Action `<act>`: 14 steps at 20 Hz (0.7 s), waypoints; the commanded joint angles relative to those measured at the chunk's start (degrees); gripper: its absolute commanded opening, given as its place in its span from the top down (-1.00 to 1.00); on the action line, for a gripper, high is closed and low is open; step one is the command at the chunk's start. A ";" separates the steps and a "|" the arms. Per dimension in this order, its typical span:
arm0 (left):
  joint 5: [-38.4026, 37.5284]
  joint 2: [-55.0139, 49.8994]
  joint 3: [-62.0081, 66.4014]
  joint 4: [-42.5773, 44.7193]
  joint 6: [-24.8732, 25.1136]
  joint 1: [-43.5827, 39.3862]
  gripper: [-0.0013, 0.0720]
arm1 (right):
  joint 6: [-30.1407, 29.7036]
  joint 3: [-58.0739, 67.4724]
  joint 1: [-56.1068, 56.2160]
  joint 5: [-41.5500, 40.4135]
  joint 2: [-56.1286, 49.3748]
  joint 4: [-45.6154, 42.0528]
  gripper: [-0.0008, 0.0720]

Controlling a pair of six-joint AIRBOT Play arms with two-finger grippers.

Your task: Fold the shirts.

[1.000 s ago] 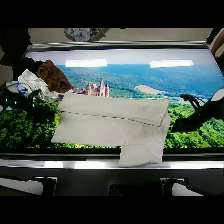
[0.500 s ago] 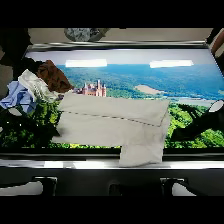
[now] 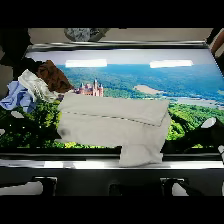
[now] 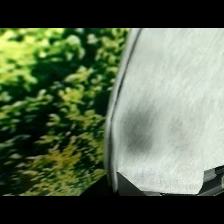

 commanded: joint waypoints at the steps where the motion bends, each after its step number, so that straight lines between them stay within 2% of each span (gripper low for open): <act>1: 2.16 0.09 -0.13 1.31 0.28 0.04 0.85 | -0.79 -8.63 -0.04 -5.57 2.75 3.04 -0.61; 3: 1.88 0.11 -0.15 1.31 0.28 0.04 0.85 | -0.66 -10.16 -0.04 -5.95 2.78 4.81 -0.60; 4: 1.88 0.13 -0.13 1.31 0.28 0.04 0.85 | -0.63 -10.49 -0.04 -5.51 2.78 5.90 -0.52; 5: 1.92 0.11 -0.13 1.29 0.28 0.04 0.85 | -0.63 -10.49 -0.04 -5.29 2.78 6.71 -0.27; 6: 1.95 0.11 -0.13 1.31 0.50 0.04 0.85 | -0.63 -10.49 -0.04 -5.68 2.78 7.04 0.40; 7: 1.90 0.15 -0.13 1.29 1.11 0.04 0.85 | -0.72 -10.40 -0.04 -6.25 2.80 7.28 0.84; 9: 1.97 1.18 0.61 1.07 2.19 0.04 0.85 | -3.10 -8.59 -0.04 -5.99 2.93 7.61 0.85; 11: 3.61 4.87 2.32 -2.21 2.21 0.04 0.85 | -2.93 -3.98 -0.04 -4.98 3.61 8.17 0.85; 14: 3.80 7.93 8.50 -6.23 1.22 -0.35 0.86 | 0.57 7.23 -0.04 -4.15 3.67 8.04 0.85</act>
